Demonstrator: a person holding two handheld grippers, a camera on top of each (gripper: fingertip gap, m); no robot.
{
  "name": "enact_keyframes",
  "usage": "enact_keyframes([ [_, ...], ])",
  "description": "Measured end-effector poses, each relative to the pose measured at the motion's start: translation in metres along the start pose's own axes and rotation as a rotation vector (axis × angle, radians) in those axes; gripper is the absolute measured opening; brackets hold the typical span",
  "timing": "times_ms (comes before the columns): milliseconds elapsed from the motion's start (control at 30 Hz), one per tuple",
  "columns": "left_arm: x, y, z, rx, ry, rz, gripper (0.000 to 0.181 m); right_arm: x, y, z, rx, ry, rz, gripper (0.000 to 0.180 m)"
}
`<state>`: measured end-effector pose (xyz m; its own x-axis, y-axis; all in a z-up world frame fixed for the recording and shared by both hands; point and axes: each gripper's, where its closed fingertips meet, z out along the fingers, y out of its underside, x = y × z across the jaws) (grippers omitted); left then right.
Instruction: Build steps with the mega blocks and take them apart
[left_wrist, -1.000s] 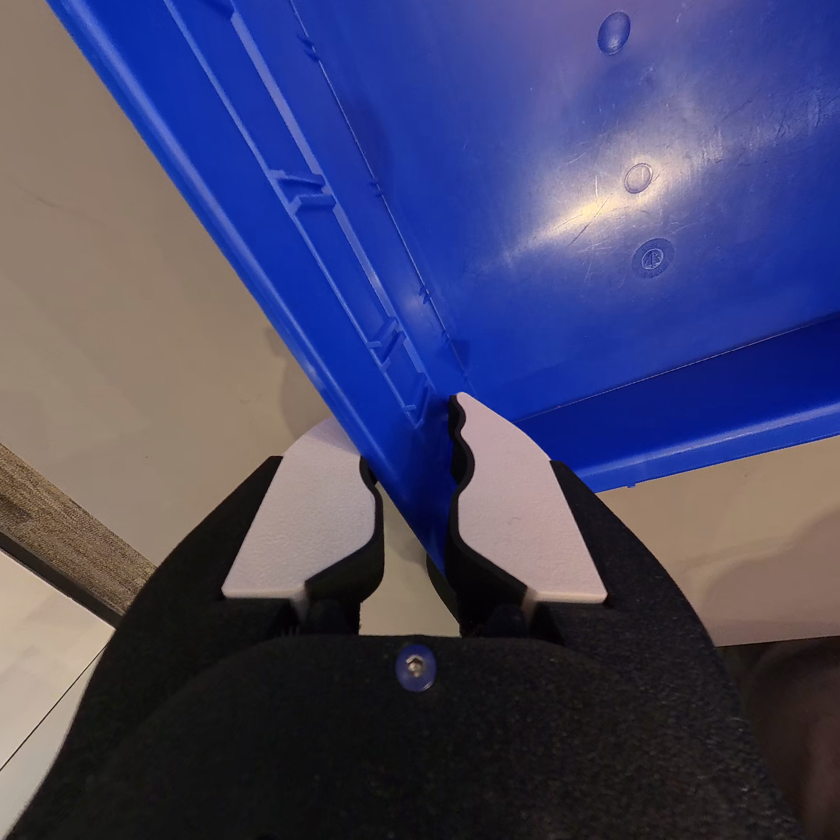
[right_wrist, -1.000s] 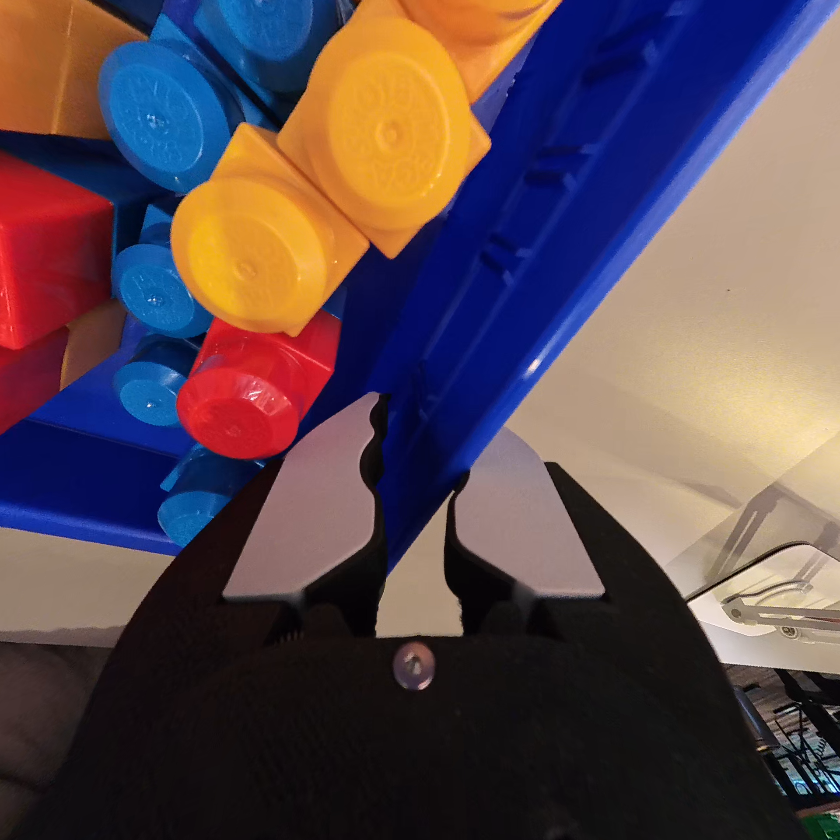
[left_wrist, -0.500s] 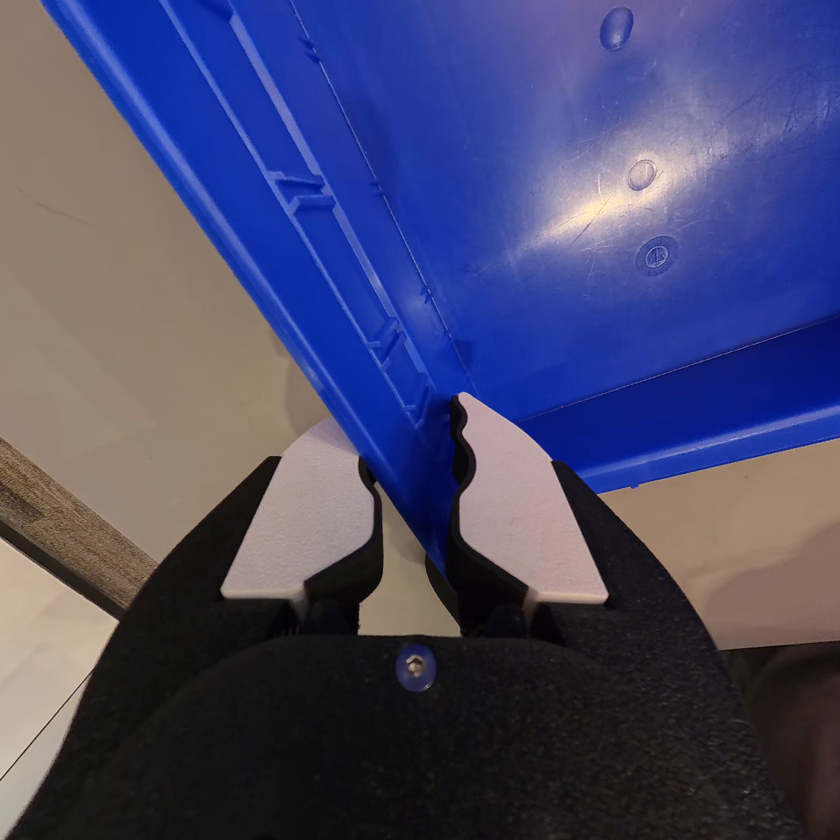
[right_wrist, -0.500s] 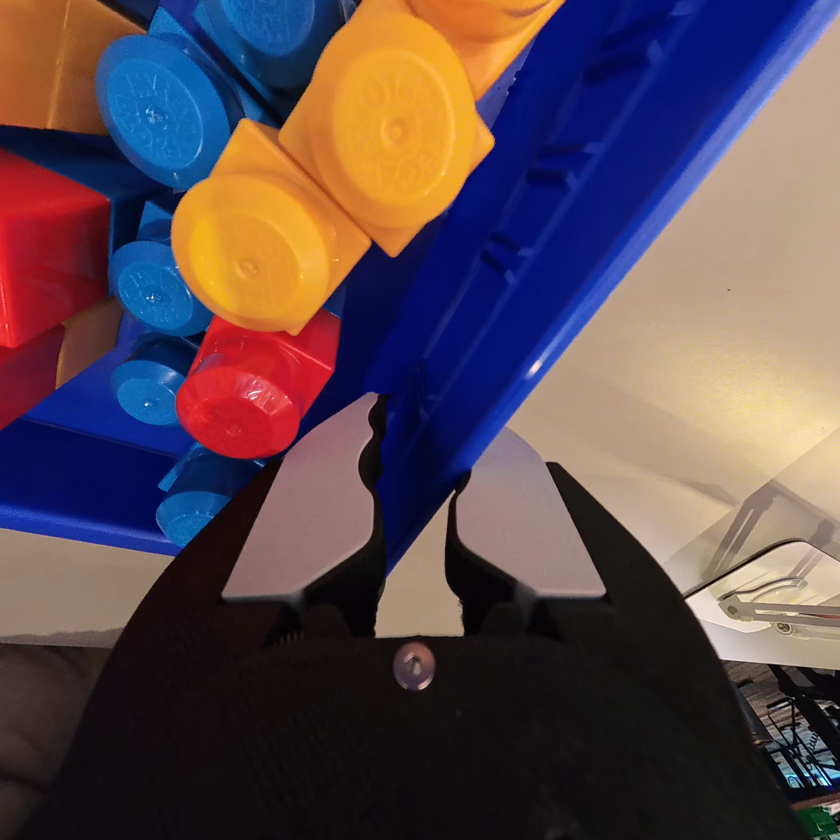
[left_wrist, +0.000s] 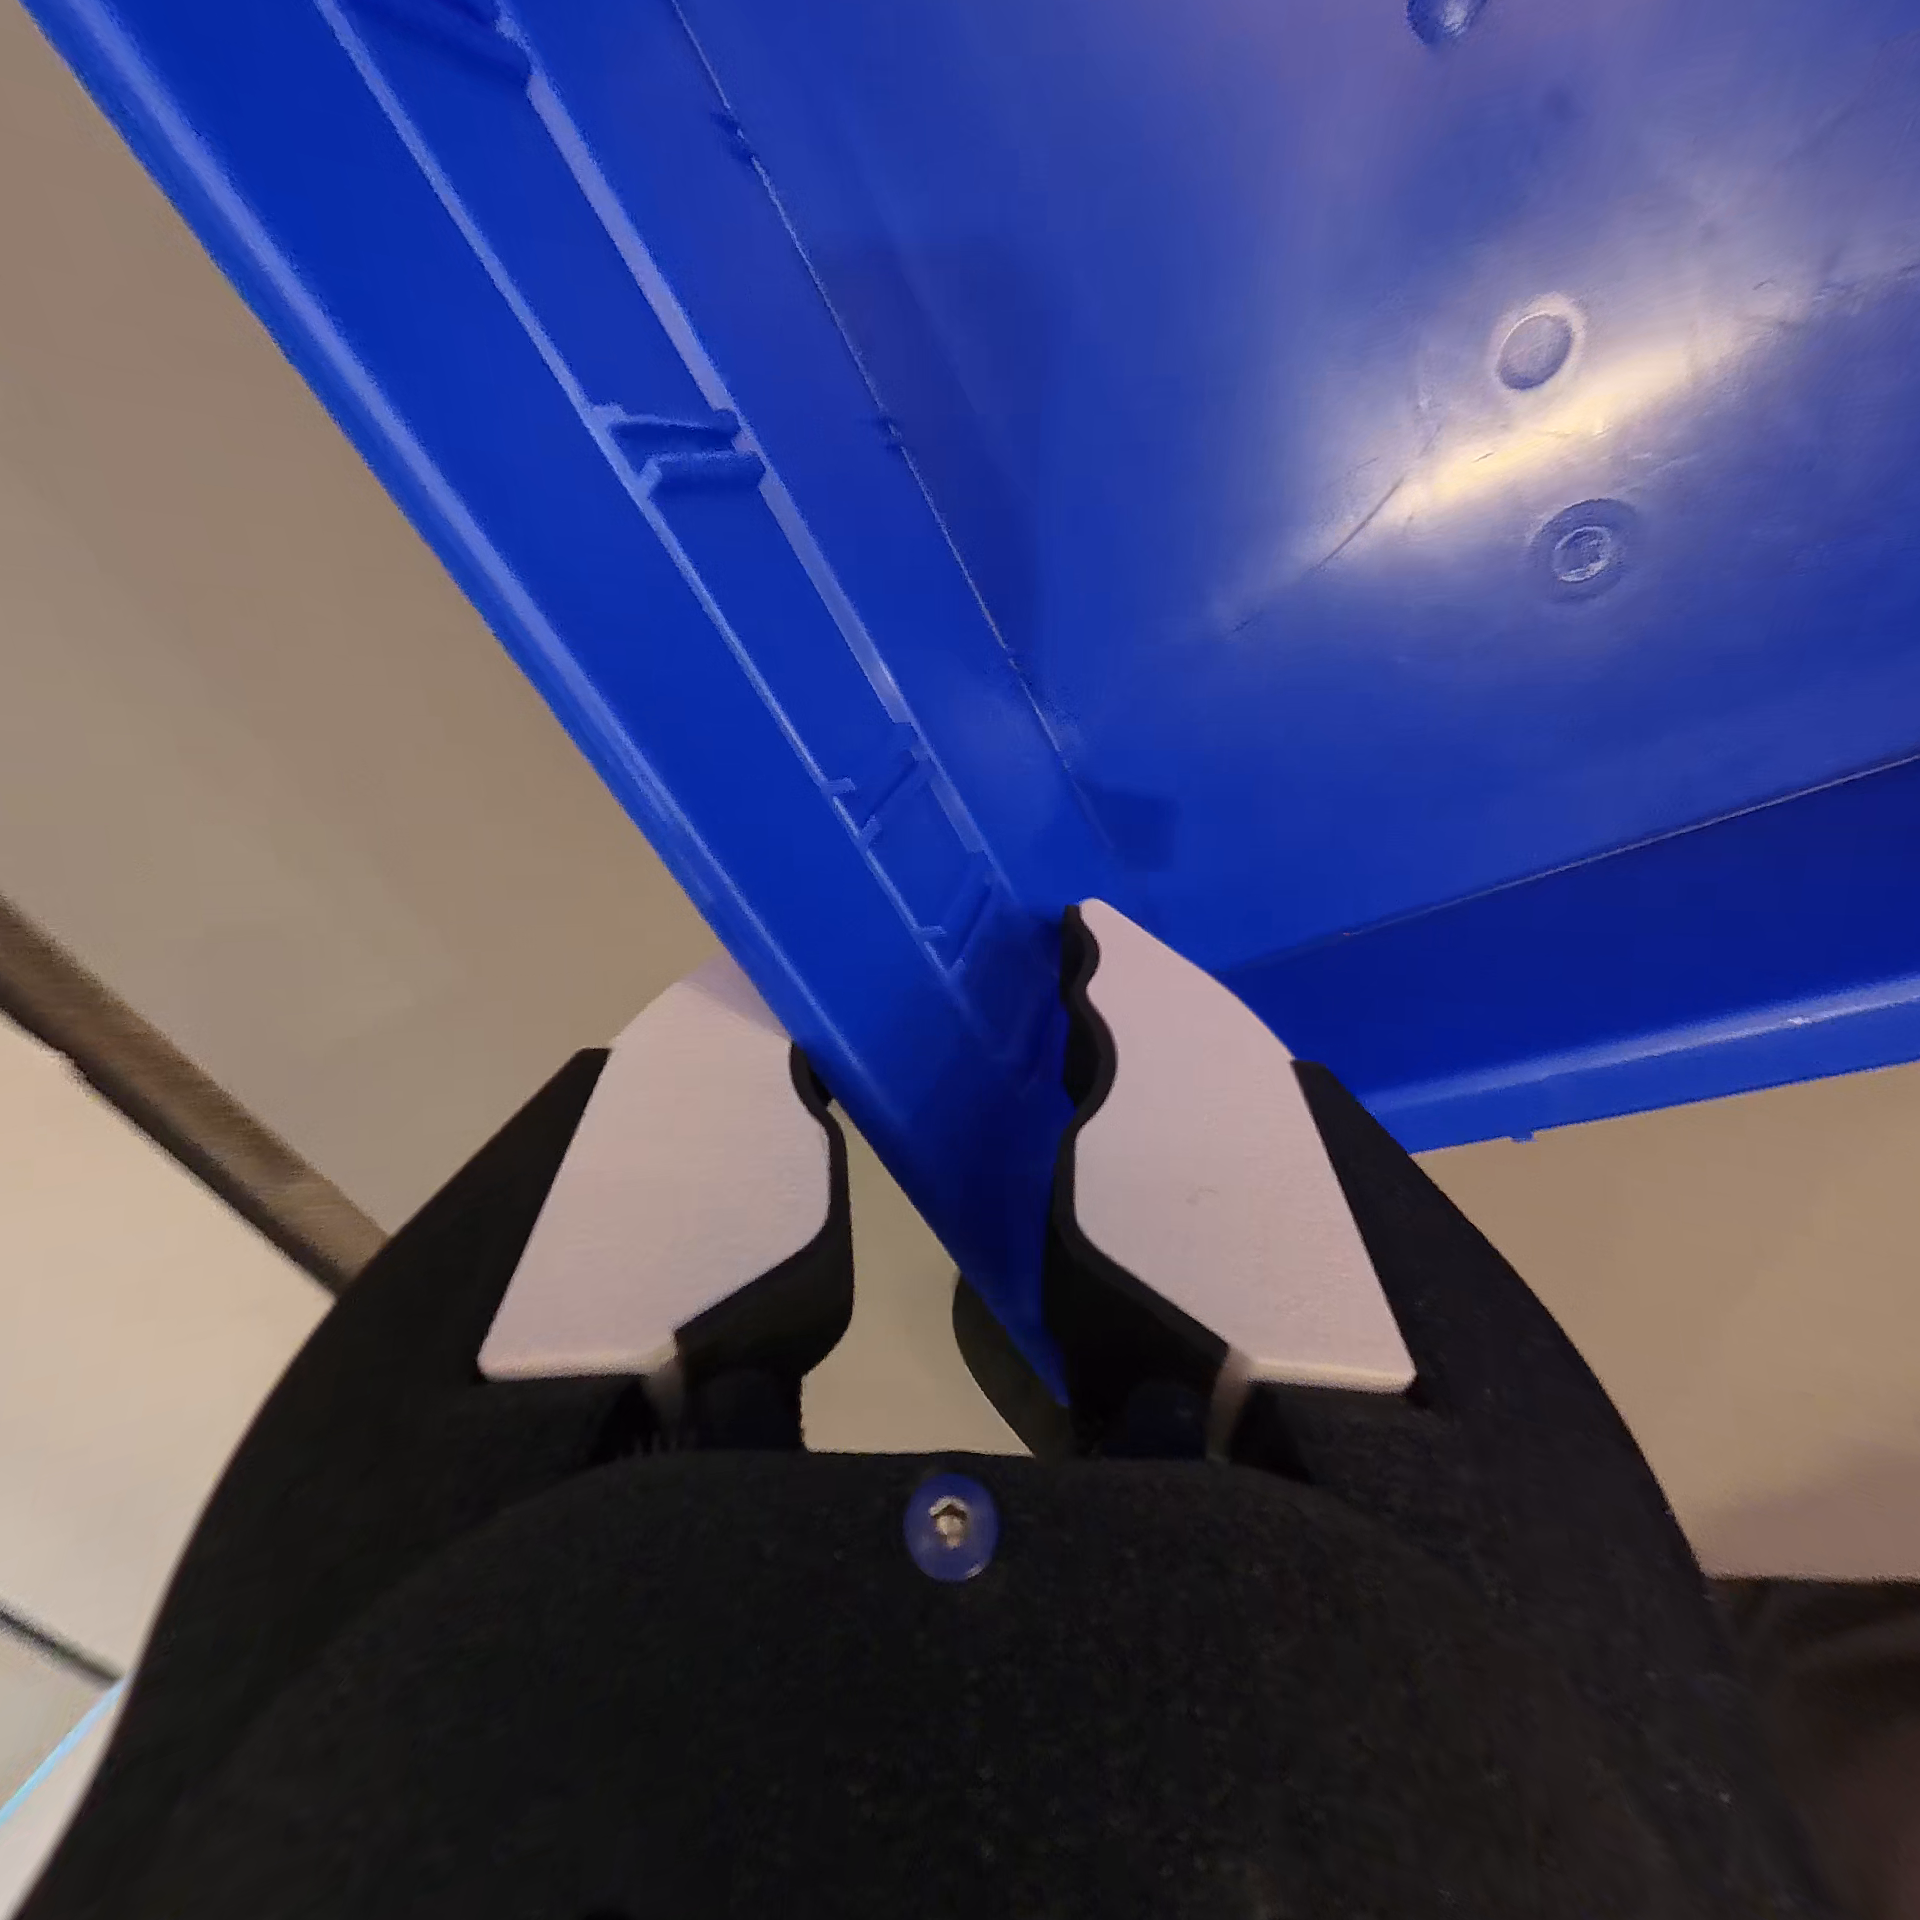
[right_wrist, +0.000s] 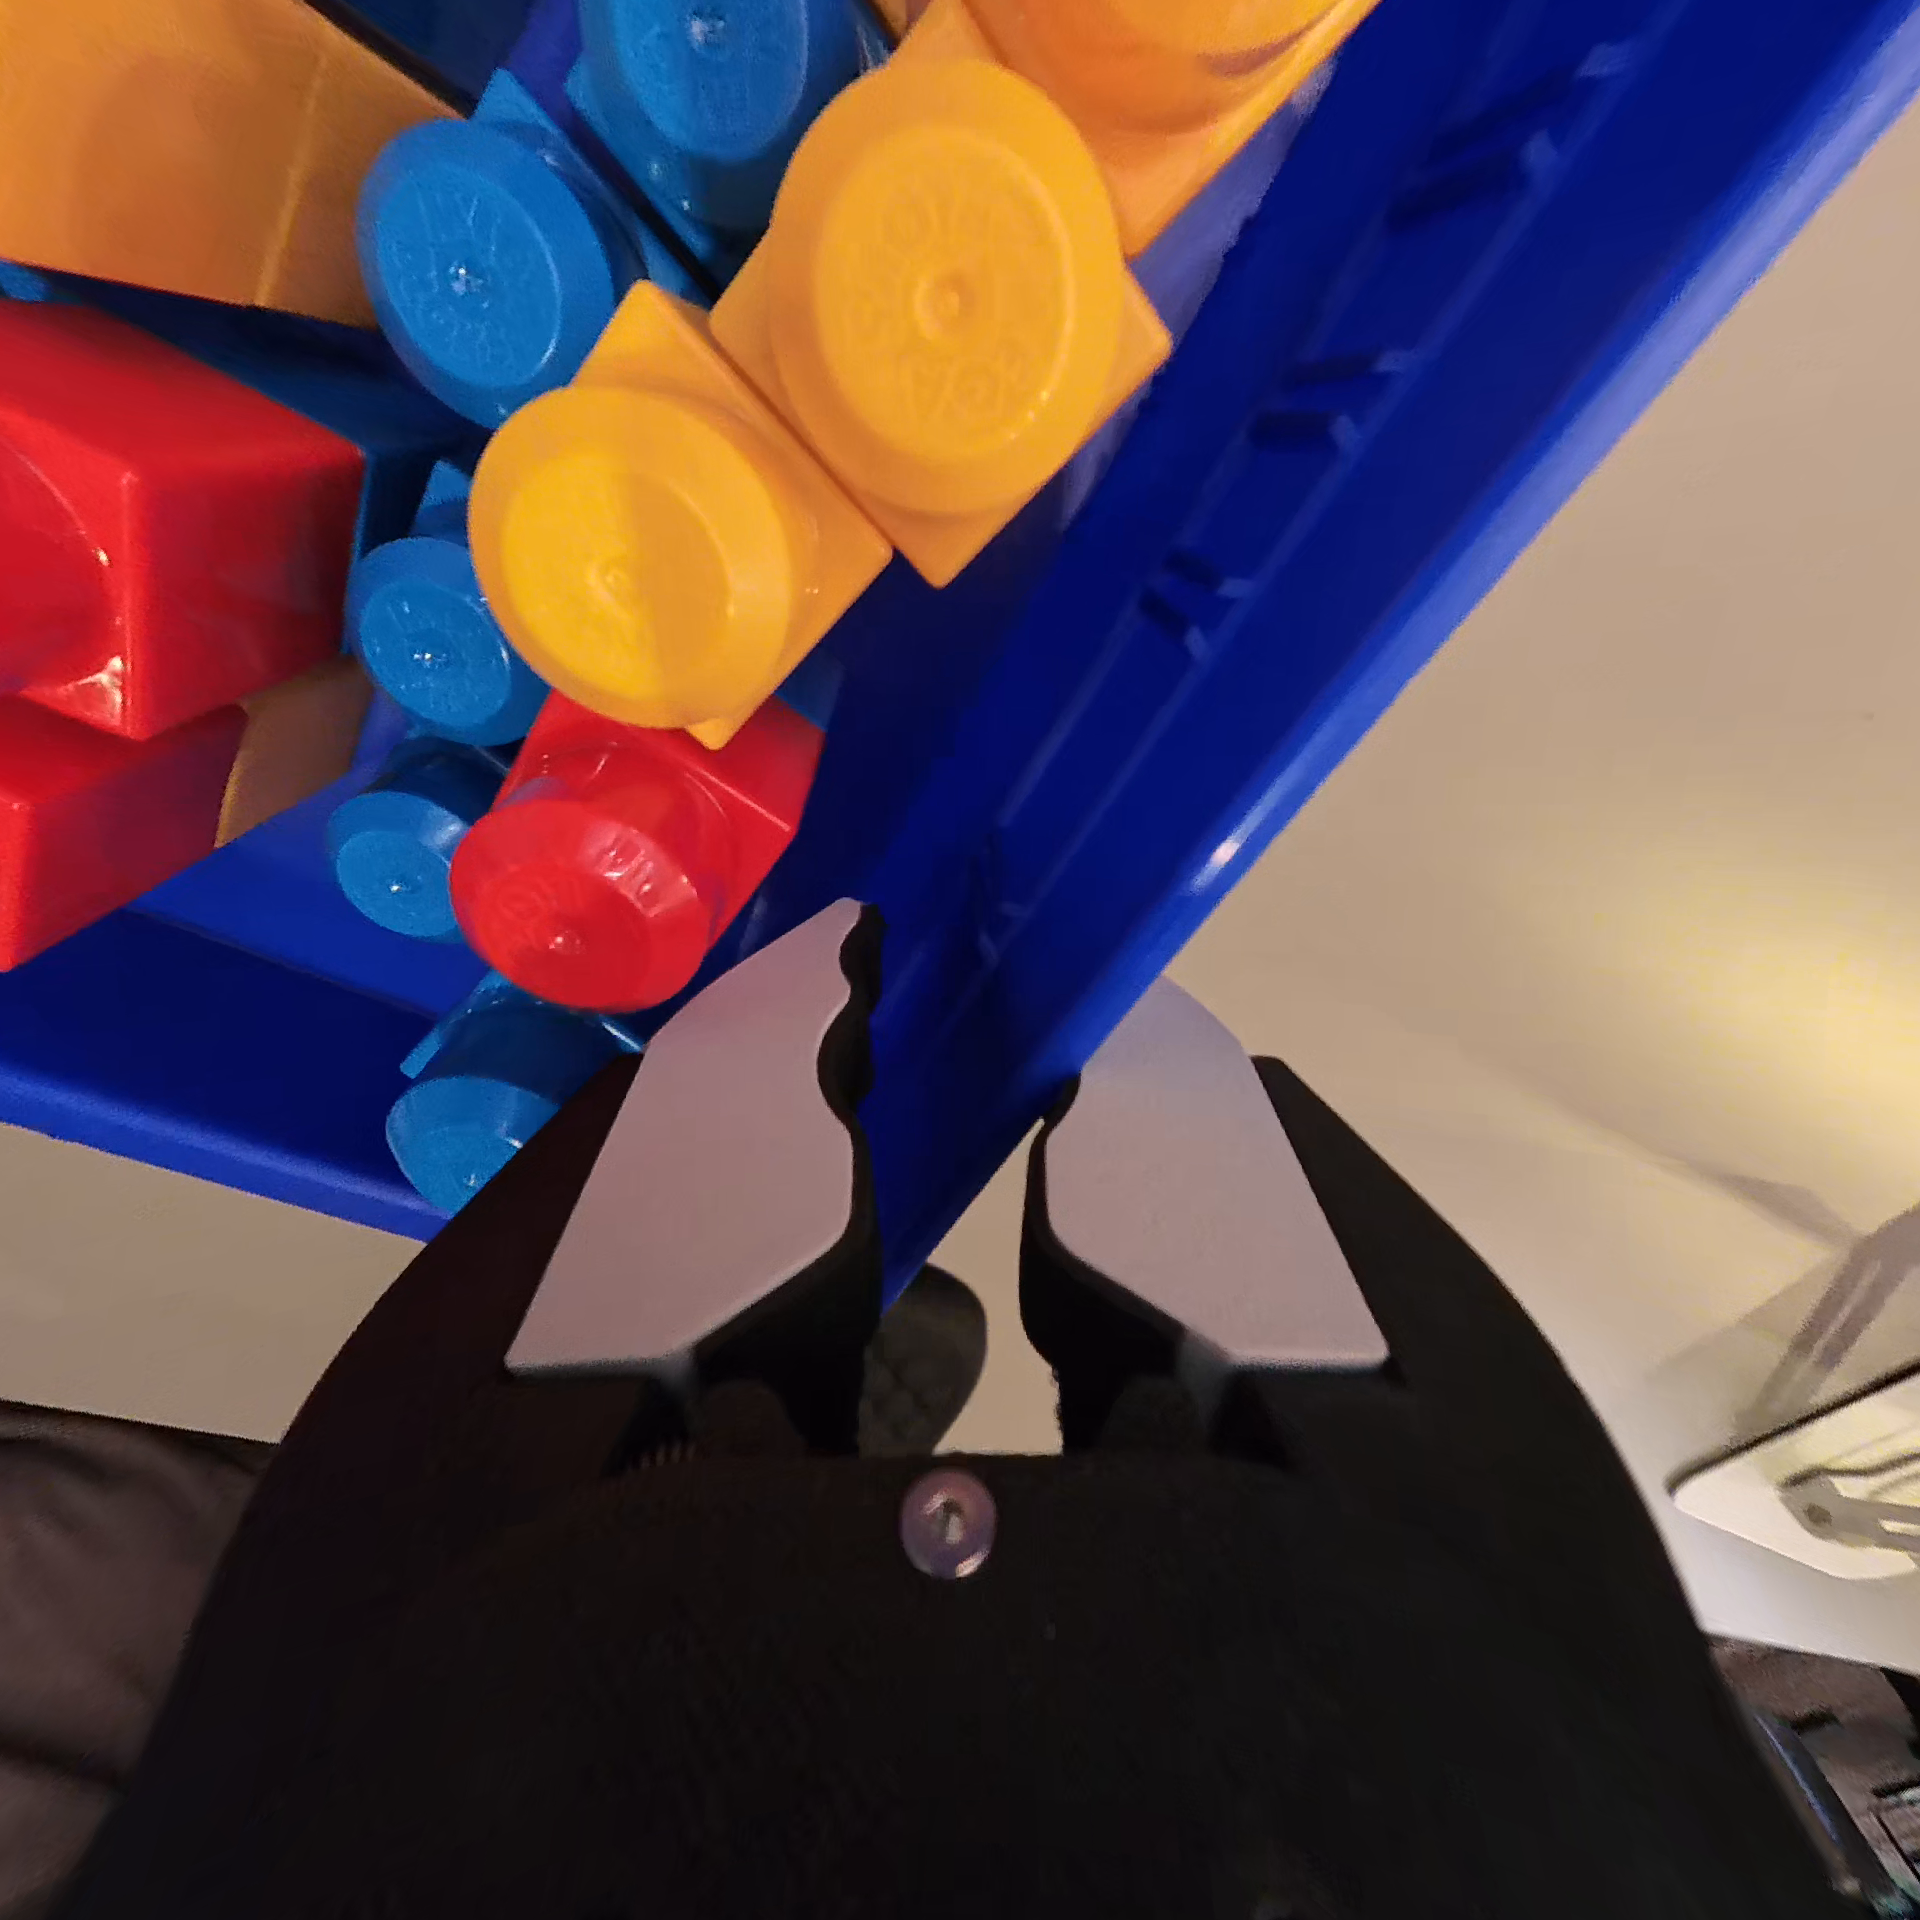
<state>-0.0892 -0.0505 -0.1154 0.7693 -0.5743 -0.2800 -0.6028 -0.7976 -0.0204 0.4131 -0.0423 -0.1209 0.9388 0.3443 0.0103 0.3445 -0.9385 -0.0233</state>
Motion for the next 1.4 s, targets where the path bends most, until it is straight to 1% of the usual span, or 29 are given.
enact_keyframes([
  [100, 0.009, -0.005, -0.002, -0.004, -0.028, 0.036, 0.045, -0.015, -0.003, 0.0, 0.038, -0.034, 0.001, 0.028],
  [233, 0.023, -0.014, -0.005, 0.03, -0.02, 0.055, 0.045, -0.033, 0.001, -0.001, 0.042, -0.073, 0.005, 0.03],
  [333, 0.039, -0.026, -0.009, 0.085, 0.028, 0.072, 0.043, -0.036, 0.001, -0.001, 0.031, -0.042, -0.014, 0.035],
  [400, 0.041, -0.03, -0.01, 0.098, 0.012, 0.08, 0.043, -0.031, 0.0, 0.0, 0.015, -0.004, -0.019, 0.035],
  [533, 0.042, -0.03, -0.01, 0.093, -0.011, 0.076, 0.044, -0.026, -0.003, 0.003, -0.014, -0.028, 0.054, 0.031],
  [600, 0.043, -0.03, -0.01, 0.094, -0.017, 0.073, 0.044, -0.024, -0.005, 0.005, -0.015, -0.054, 0.104, 0.022],
  [667, 0.047, -0.029, -0.011, 0.094, -0.007, 0.071, 0.045, -0.024, -0.007, 0.005, -0.007, -0.117, 0.152, 0.011],
  [767, 0.062, -0.032, -0.015, 0.115, 0.049, 0.07, 0.048, -0.021, -0.007, 0.005, 0.008, -0.224, 0.21, 0.008],
  [833, 0.076, -0.039, -0.019, 0.166, 0.11, 0.057, 0.05, -0.013, -0.003, 0.005, 0.01, -0.264, 0.234, 0.007],
  [900, 0.091, -0.056, -0.024, 0.254, 0.184, 0.043, 0.051, -0.003, 0.003, 0.006, 0.002, -0.26, 0.261, 0.007],
  [967, 0.099, -0.074, -0.026, 0.341, 0.206, 0.037, 0.052, 0.01, 0.009, 0.006, 0.005, -0.247, 0.291, 0.006],
  [1033, 0.108, -0.087, -0.029, 0.409, 0.237, 0.071, 0.056, 0.021, 0.016, 0.006, 0.016, -0.259, 0.322, 0.007],
  [1133, 0.121, -0.092, -0.038, 0.458, 0.39, 0.095, 0.063, 0.034, 0.029, 0.006, 0.029, -0.28, 0.356, 0.007],
  [1200, 0.119, -0.092, -0.046, 0.478, 0.456, 0.085, 0.063, 0.041, 0.039, 0.005, 0.032, -0.281, 0.368, 0.007],
  [1267, 0.109, -0.092, -0.058, 0.523, 0.484, 0.065, 0.067, 0.048, 0.047, 0.004, 0.037, -0.287, 0.381, 0.007],
  [1300, 0.103, -0.09, -0.065, 0.541, 0.497, 0.063, 0.066, 0.051, 0.05, 0.002, 0.046, -0.292, 0.388, 0.007],
  [1400, 0.073, -0.081, -0.082, 0.59, 0.473, 0.064, 0.066, 0.061, 0.061, -0.004, 0.064, -0.295, 0.403, 0.008],
])
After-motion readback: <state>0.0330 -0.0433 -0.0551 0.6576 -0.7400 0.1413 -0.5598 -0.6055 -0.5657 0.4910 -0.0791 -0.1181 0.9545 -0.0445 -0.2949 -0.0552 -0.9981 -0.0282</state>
